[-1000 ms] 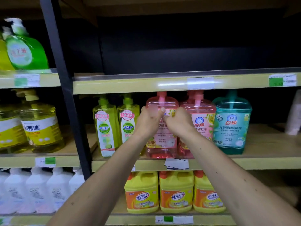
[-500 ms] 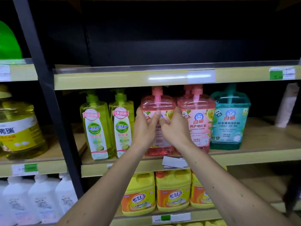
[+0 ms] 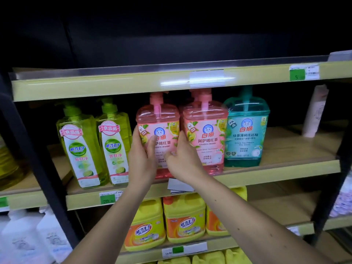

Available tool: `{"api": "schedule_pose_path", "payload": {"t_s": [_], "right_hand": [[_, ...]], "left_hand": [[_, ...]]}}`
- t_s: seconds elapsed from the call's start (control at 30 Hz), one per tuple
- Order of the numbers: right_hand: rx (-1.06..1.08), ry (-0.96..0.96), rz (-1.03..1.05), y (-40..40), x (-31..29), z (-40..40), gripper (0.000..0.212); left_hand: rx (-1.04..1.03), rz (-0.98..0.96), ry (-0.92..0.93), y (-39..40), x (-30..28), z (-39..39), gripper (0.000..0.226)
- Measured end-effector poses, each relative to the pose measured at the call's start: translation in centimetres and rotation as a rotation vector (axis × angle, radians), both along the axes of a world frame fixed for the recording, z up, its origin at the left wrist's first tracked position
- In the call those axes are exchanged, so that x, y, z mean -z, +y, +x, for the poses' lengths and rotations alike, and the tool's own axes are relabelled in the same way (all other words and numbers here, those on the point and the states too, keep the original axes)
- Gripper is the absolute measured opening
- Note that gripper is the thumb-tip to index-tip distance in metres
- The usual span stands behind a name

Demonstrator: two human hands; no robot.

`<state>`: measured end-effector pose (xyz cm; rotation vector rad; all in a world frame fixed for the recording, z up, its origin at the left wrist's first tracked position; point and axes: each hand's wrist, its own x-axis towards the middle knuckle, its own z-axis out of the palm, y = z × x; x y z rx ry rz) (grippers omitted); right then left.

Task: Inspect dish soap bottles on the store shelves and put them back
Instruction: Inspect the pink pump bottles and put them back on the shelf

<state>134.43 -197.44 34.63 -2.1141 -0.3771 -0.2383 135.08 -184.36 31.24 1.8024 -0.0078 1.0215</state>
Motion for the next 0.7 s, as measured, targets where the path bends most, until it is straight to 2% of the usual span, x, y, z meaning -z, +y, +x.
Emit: {"api": "schedule_pose_path", "payload": {"t_s": [0.03, 0.13, 0.2, 0.27, 0.37, 0.43, 0.5, 0.6, 0.7], "right_hand": [[-0.044, 0.004, 0.001, -0.9, -0.2, -0.3, 0.056], [-0.159, 0.001, 0.103, -4.2, -0.7, -1.0, 0.053], [-0.156, -0.057, 0.176, -7.1, -1.0, -0.9, 0.039], [-0.090, -0.151, 0.214, -10.0, -1.4, -0.2, 0.026], [0.031, -0.270, 0.198, -13.5, -1.7, 1.4, 0.031], [0.018, -0.270, 0.156, -14.6, -1.5, 2.1, 0.042], [-0.025, -0.251, 0.110, -15.2, -1.3, 2.5, 0.051], [-0.129, -0.196, 0.093, -15.4, -1.3, 3.1, 0.050], [-0.153, -0.201, 0.071, -15.4, -1.3, 3.8, 0.054]], "left_hand": [[-0.034, 0.030, -0.001, -0.2, 0.1, -0.3, 0.043], [-0.121, 0.104, 0.000, -1.7, 0.5, -1.3, 0.059], [-0.215, 0.209, -0.058, -3.7, 1.0, -2.3, 0.069], [-0.312, 0.369, -0.171, -5.8, 0.9, -2.8, 0.066], [-0.328, 0.566, -0.211, -9.0, -2.0, -2.4, 0.054], [-0.406, 0.707, -0.129, -10.4, -4.9, -1.5, 0.064], [-0.453, 0.817, 0.041, -11.2, -7.8, -0.6, 0.083], [-0.403, 0.893, 0.272, -11.5, -9.9, 0.7, 0.103], [-0.433, 0.981, 0.372, -11.8, -10.3, 1.3, 0.115]]}}
